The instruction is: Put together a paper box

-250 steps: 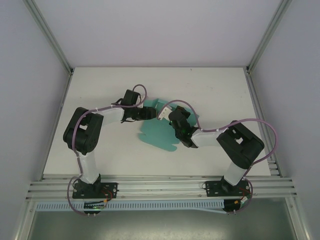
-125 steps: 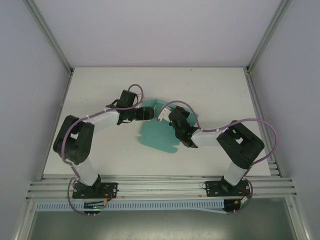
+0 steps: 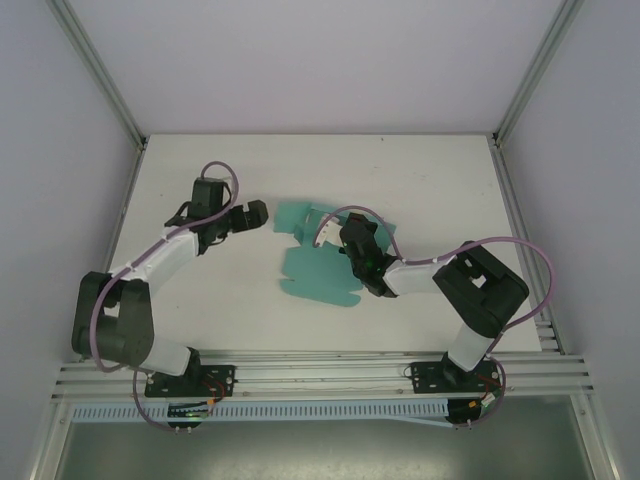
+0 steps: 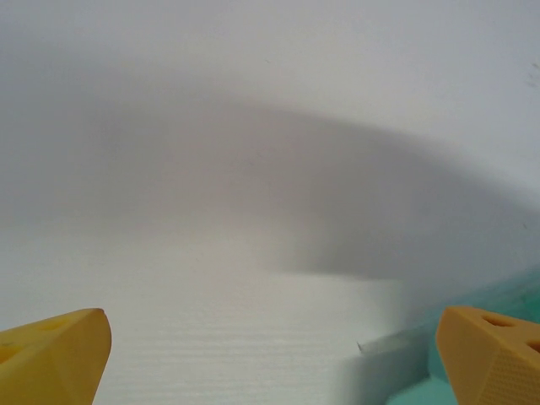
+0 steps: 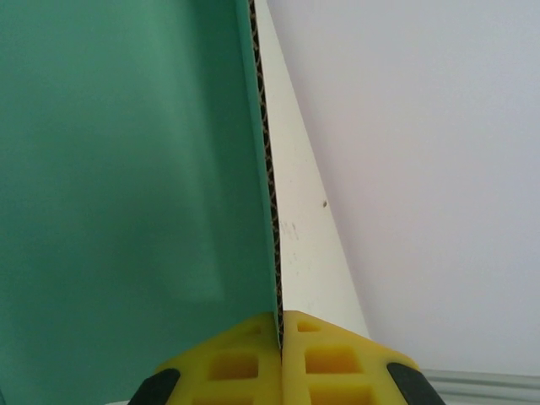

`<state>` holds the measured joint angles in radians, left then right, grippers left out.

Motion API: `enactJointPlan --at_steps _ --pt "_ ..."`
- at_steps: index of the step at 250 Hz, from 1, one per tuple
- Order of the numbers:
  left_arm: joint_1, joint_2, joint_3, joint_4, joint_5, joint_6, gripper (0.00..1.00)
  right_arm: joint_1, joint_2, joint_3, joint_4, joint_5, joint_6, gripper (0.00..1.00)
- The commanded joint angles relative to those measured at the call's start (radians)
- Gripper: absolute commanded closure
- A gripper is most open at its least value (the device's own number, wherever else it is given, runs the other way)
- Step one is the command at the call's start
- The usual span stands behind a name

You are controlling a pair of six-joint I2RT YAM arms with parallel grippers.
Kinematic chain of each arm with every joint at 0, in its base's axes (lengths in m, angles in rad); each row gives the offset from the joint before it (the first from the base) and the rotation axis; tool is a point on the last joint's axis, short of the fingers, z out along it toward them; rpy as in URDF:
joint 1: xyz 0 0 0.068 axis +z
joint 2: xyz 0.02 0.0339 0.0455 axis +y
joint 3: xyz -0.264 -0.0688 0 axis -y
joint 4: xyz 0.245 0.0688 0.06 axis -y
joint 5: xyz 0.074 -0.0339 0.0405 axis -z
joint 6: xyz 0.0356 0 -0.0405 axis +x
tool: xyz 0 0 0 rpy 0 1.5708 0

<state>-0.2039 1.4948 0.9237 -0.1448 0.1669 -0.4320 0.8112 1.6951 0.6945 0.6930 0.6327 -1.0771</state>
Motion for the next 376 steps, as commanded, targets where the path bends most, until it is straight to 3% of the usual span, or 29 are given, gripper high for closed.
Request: enactJointPlan --at_steps 1,48,61,92,125,150,220,250,327,376 --pt "0.046 0.098 0.099 -0.032 0.007 -0.046 0.01 0.002 -0.038 -0.001 0.049 -0.036 -0.024 1.00" --pt "0.047 0.221 0.150 0.130 0.377 0.020 0.02 0.001 -0.035 0.010 0.043 -0.035 -0.025 1.00" --pt "0.046 0.244 0.145 0.172 0.458 0.042 0.06 0.002 -0.028 0.016 0.048 -0.031 -0.019 1.00" --pt "0.031 0.257 0.115 0.223 0.552 0.101 0.13 0.003 -0.006 0.033 0.052 -0.029 -0.034 1.00" --pt "0.014 0.279 0.093 0.243 0.622 0.143 0.34 0.003 0.012 0.048 0.054 -0.022 -0.051 1.00" --pt "-0.005 0.283 0.058 0.289 0.681 0.162 0.40 0.003 0.011 0.053 0.033 -0.019 -0.052 1.00" --pt "-0.079 0.274 -0.006 0.360 0.682 0.262 0.43 0.015 -0.009 0.015 0.046 -0.050 -0.096 1.00" --pt "-0.113 0.269 -0.026 0.386 0.593 0.302 0.44 0.012 -0.001 0.018 0.056 -0.042 -0.132 1.00" --pt "-0.115 0.323 0.003 0.475 0.574 0.297 0.46 -0.018 0.028 0.063 0.096 -0.070 -0.231 1.00" --pt "-0.116 0.349 -0.027 0.507 0.552 0.300 0.45 -0.011 0.087 -0.017 0.214 -0.039 -0.256 1.00"
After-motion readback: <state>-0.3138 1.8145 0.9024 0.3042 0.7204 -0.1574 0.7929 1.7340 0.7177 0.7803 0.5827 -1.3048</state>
